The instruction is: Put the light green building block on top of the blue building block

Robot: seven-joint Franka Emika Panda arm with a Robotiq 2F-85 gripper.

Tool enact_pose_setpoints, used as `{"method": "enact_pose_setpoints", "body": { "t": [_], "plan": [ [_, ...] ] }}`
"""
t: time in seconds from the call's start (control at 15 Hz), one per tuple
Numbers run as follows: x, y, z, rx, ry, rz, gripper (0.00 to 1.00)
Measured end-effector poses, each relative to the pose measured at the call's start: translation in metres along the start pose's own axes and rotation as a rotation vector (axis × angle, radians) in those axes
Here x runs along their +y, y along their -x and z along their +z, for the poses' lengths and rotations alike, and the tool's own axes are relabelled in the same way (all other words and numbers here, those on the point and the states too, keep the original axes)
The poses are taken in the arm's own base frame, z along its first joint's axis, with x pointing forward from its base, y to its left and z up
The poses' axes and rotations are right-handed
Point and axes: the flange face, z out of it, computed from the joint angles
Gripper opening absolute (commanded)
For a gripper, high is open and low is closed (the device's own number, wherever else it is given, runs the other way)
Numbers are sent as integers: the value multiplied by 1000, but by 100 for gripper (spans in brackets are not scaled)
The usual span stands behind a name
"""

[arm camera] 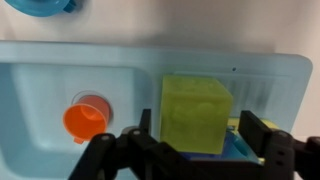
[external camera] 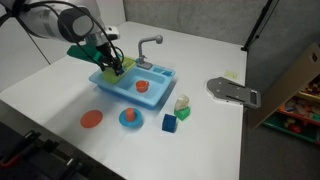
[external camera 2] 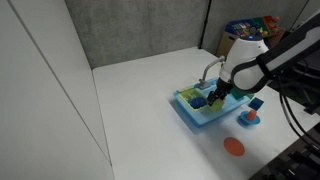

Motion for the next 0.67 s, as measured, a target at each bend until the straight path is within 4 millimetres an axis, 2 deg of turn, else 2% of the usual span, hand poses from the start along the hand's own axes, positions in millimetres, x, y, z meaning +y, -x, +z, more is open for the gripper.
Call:
{"method": "enact_pose_setpoints", "body": {
  "t": [0.2, 0.47, 0.67],
  "plan": [
    [0, 0, 4, -5, 1, 0, 33],
    [2, -4, -3, 3, -5, 6, 28],
    [11, -9, -22, 6, -6, 19, 27]
  ]
}}
